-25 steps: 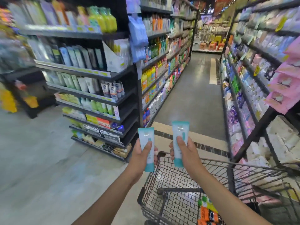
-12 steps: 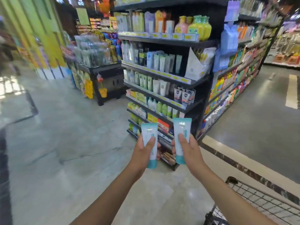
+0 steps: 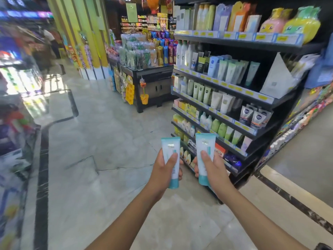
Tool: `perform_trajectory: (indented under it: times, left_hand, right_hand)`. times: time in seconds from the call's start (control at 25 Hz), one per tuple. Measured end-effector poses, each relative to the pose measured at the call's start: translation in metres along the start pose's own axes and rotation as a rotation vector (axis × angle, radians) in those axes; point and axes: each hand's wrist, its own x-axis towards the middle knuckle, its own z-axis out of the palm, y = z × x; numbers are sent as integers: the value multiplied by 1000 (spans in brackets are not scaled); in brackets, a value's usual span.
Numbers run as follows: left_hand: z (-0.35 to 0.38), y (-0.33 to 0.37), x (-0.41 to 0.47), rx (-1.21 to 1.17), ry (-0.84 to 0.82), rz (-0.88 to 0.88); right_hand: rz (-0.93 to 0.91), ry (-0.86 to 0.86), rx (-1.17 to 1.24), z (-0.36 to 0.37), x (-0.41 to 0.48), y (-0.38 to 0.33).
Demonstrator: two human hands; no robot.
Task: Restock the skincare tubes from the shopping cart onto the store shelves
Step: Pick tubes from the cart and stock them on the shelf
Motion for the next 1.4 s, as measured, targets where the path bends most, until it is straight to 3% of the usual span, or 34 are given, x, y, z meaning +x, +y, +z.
perform_trajectory:
  times: [0.6,0.72,1.16,1.4]
  left_hand:
    - [-5,-1,243,60,55,4]
    - [0,-8,287,70,51,-17]
    - [48,-23,469,46,-206,-36]
    - [86,-28,563,101,-452,-56]
  right_hand:
    - [74,-64,-14,5,255,19]
    - [85,-11,-75,-4,295,31]
    - [52,165,-172,-66,437,33]
    - [47,402,-207,-96,493,25]
